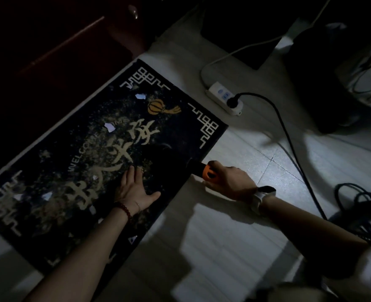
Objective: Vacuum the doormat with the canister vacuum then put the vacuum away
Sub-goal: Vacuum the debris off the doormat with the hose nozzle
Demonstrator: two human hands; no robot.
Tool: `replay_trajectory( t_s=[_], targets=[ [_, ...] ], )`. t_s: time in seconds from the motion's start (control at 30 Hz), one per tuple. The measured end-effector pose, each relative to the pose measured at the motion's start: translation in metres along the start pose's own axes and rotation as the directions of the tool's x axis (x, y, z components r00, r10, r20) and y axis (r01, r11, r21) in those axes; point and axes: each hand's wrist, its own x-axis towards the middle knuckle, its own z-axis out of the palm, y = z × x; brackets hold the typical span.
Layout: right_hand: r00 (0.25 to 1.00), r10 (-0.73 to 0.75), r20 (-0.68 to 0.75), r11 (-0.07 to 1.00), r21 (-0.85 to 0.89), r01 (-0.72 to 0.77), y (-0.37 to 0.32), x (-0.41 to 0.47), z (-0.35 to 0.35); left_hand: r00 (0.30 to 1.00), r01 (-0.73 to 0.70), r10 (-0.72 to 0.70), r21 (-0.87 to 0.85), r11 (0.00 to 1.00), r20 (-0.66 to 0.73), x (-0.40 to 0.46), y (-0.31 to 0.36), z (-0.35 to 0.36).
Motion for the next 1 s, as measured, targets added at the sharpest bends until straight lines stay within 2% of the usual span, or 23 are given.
replay_trajectory(
  t_s=[0.1, 0.2, 0.33, 0.4, 0.47, 0.5, 0.53, 0.6, 0.67, 0.73, 0.77, 0.9, 0.93, 1.0],
  targets=[
    [0.995, 0.018, -0.101, 0.993, -0.118, -0.03, -0.016, -0.008, -0.024, 0.996, -0.042, 0.049, -0.1, 0.994, 0.073, -0.009, -0.01, -0.028],
    [0.975, 0.034, -0.219, 0.995, -0.08, -0.053, -0.031, -0.016, -0.062, 0.989, -0.114, 0.119, -0.059, 0.992, 0.083, -0.021, -0.016, -0.054],
    [0.978, 0.081, -0.194, 0.98, -0.162, -0.114, -0.035, -0.005, -0.092, 0.985, -0.118, 0.13, -0.107, 0.987, 0.113, -0.017, -0.017, -0.083],
    [0.98, 0.096, -0.175, 0.991, -0.076, -0.111, -0.031, 0.008, -0.095, 0.987, -0.094, 0.116, -0.184, 0.978, 0.109, -0.002, -0.012, -0.092],
    [0.982, 0.108, -0.157, 0.989, 0.113, -0.091, -0.028, 0.022, -0.095, 0.989, -0.054, 0.101, -0.384, 0.922, 0.104, 0.014, -0.002, -0.096],
    [0.982, 0.108, -0.153, 0.977, 0.199, -0.076, -0.026, 0.03, -0.094, 0.989, -0.014, 0.093, -0.547, 0.837, 0.116, 0.02, 0.007, -0.098],
    [0.984, 0.095, -0.148, 0.964, 0.262, -0.054, -0.023, 0.037, -0.091, 0.984, 0.044, 0.091, -0.711, 0.701, 0.151, 0.024, 0.018, -0.098],
    [0.991, 0.048, -0.121, 0.938, 0.346, -0.003, -0.02, 0.048, -0.08, 0.963, 0.162, 0.15, -0.923, 0.348, 0.226, 0.026, 0.044, -0.1],
    [0.997, 0.003, -0.076, 0.908, 0.418, 0.029, -0.02, 0.053, -0.067, 0.953, 0.205, 0.225, -0.979, 0.024, 0.205, 0.03, 0.067, -0.1],
    [0.999, -0.026, -0.035, 0.884, 0.466, 0.04, -0.023, 0.054, -0.058, 0.957, 0.215, 0.253, -0.933, -0.287, 0.143, 0.034, 0.084, -0.096],
    [0.999, -0.034, -0.008, 0.864, 0.502, 0.033, -0.022, 0.054, -0.056, 0.964, 0.193, 0.246, -0.904, -0.382, 0.102, 0.035, 0.09, -0.093],
    [0.974, -0.07, 0.216, 0.699, 0.707, -0.107, 0.004, 0.044, -0.062, 0.971, 0.099, 0.24, -0.877, -0.47, -0.019, 0.041, 0.089, -0.09],
    [0.963, -0.1, 0.251, 0.715, 0.691, -0.106, 0.011, 0.041, -0.064, 0.972, 0.091, 0.231, -0.856, -0.508, -0.034, 0.042, 0.087, -0.093],
    [0.961, -0.111, 0.254, 0.845, 0.533, -0.043, 0.015, 0.034, -0.067, 0.984, 0.11, 0.176, -0.793, -0.599, 0.004, 0.046, 0.088, -0.099]
  ],
)
